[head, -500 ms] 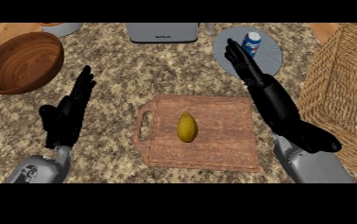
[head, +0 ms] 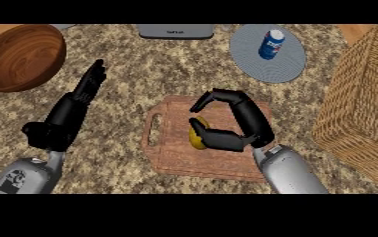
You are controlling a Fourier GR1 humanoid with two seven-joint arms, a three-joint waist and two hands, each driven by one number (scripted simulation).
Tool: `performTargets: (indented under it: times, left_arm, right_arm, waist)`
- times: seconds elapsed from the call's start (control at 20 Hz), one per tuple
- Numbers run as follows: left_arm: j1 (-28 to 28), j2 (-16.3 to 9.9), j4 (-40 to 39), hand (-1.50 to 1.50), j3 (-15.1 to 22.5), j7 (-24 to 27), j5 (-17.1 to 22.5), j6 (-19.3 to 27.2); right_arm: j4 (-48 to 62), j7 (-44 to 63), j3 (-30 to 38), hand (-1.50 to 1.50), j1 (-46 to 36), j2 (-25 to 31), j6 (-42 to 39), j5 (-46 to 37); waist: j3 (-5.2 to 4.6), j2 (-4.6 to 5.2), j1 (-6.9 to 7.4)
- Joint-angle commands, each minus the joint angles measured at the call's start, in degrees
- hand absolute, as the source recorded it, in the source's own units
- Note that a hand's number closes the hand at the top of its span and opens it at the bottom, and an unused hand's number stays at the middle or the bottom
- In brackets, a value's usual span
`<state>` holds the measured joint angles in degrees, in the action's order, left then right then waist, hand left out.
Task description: Pick the lemon from the cutting board and place it in the basket
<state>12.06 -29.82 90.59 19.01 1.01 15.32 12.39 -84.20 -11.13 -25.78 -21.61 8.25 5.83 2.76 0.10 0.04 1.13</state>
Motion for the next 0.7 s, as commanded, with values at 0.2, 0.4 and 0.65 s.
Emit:
performTargets:
  times: [0.2, 0.4, 0.65]
  left_arm:
    - [0.2, -0.6, -0.3, 0.0, -0.3, 1.7, 0.6, -4.6]
    - [-1.2, -1.3, -1.0, 0.0, -1.9, 1.8, 1.0, -4.4]
    - [-2.4, -1.6, -4.1, 0.0, -2.8, 3.7, 1.2, -5.5]
  right_arm:
    - [10.1, 4.6, -17.6, -1.5, 0.0, -8.1, 28.6, -16.9]
    - [10.1, 22.5, -16.3, -1.5, -5.5, -7.1, 32.5, -31.1]
    - [8.0, 41.1, -15.2, -1.5, -13.1, -0.8, 24.3, -43.0]
  waist:
    - [-0.17, -0.15, 0.15]
    - [-0.39, -1.09, -1.55]
    - [-0.63, -1.72, -3.93]
